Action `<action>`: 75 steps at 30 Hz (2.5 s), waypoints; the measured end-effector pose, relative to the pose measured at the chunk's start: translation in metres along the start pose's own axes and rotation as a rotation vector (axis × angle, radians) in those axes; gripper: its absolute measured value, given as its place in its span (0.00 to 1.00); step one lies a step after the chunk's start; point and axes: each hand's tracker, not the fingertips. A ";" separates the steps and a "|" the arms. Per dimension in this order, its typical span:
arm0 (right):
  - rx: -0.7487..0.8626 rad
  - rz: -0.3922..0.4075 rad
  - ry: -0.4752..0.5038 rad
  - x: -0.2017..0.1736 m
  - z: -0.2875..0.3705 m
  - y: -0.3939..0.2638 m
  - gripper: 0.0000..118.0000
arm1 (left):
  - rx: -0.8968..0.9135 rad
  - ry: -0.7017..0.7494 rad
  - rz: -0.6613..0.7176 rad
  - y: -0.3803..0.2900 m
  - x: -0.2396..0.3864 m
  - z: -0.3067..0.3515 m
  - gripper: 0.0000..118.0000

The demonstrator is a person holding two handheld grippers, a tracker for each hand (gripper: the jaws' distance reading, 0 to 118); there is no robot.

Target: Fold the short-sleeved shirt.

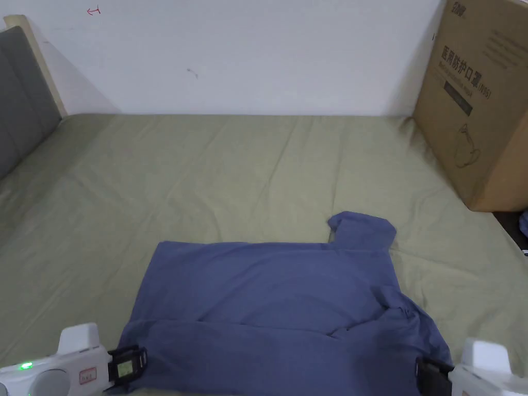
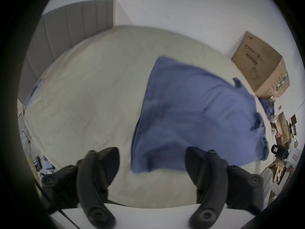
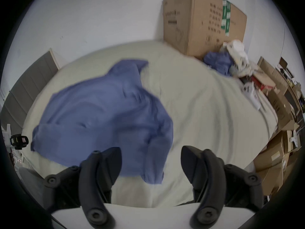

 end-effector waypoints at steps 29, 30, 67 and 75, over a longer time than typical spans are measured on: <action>0.611 0.126 -0.037 -0.078 0.077 0.112 0.00 | 0.639 -0.063 -0.194 0.086 0.121 0.072 0.00; 0.607 0.129 -0.037 -0.078 0.074 0.113 0.00 | 0.623 -0.065 -0.194 0.090 0.120 0.067 0.00; 0.319 0.102 -0.021 -0.073 -0.115 0.181 0.00 | -0.111 0.034 -0.178 0.209 0.060 -0.251 0.02; 0.047 0.098 -0.023 -0.035 -0.216 0.212 0.78 | 0.053 -0.076 -0.169 0.209 0.066 -0.179 0.02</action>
